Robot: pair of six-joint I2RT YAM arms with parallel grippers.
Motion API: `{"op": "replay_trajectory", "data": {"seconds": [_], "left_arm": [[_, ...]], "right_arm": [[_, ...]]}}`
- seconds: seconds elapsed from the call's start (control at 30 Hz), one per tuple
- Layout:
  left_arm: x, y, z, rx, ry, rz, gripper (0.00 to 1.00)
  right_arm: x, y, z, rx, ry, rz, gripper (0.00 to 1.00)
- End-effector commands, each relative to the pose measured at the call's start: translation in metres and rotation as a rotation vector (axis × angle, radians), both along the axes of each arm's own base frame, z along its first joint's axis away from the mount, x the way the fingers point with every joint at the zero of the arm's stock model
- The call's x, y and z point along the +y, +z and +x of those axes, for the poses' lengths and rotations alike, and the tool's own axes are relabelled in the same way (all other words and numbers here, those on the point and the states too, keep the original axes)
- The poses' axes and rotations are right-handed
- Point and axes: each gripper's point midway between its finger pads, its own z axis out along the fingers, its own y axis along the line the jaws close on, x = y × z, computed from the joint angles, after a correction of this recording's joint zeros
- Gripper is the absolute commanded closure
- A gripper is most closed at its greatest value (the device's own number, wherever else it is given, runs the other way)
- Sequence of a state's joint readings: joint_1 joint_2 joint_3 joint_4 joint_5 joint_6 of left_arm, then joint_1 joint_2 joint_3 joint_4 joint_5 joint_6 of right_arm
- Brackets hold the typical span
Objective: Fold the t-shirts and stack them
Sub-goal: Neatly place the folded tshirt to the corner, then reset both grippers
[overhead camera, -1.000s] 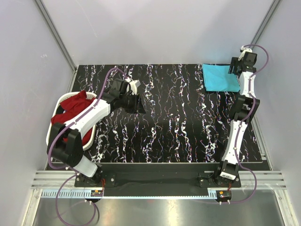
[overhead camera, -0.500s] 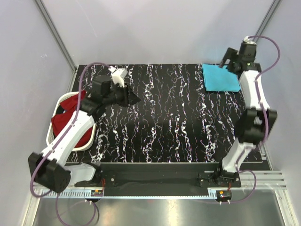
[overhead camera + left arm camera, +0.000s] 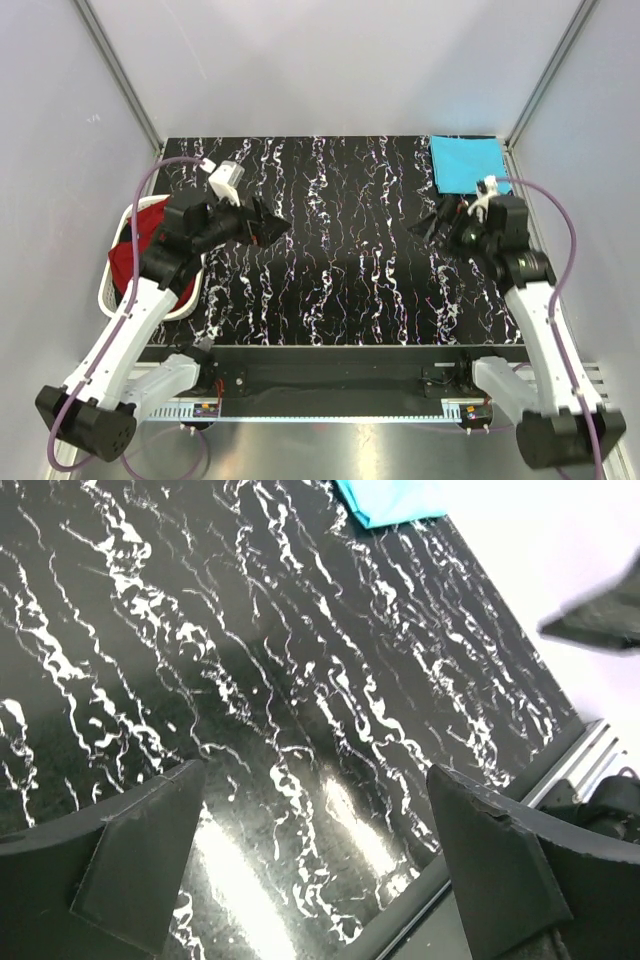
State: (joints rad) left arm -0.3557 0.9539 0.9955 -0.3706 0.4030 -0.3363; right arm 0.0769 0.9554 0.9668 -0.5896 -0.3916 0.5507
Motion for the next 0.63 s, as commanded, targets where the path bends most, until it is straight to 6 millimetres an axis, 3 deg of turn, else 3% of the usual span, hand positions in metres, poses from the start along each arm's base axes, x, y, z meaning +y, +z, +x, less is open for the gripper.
{"op": "replay_trajectory", "data": {"seconds": [0.0, 0.17, 0.6], "left_arm": [[0.009, -0.002, -0.004, -0.058, 0.017, 0.025, 0.01], [0.019, -0.017, -0.012, -0.080, 0.044, 0.056, 0.01], [0.023, -0.010, -0.021, -0.136, 0.044, 0.044, 0.01]], "right_arm": [[0.010, 0.034, -0.037, -0.121, 0.045, 0.080, 0.00], [0.001, 0.046, -0.056, -0.212, 0.005, 0.067, 0.00], [0.000, 0.044, -0.045, -0.203, -0.006, 0.058, 0.00]]}}
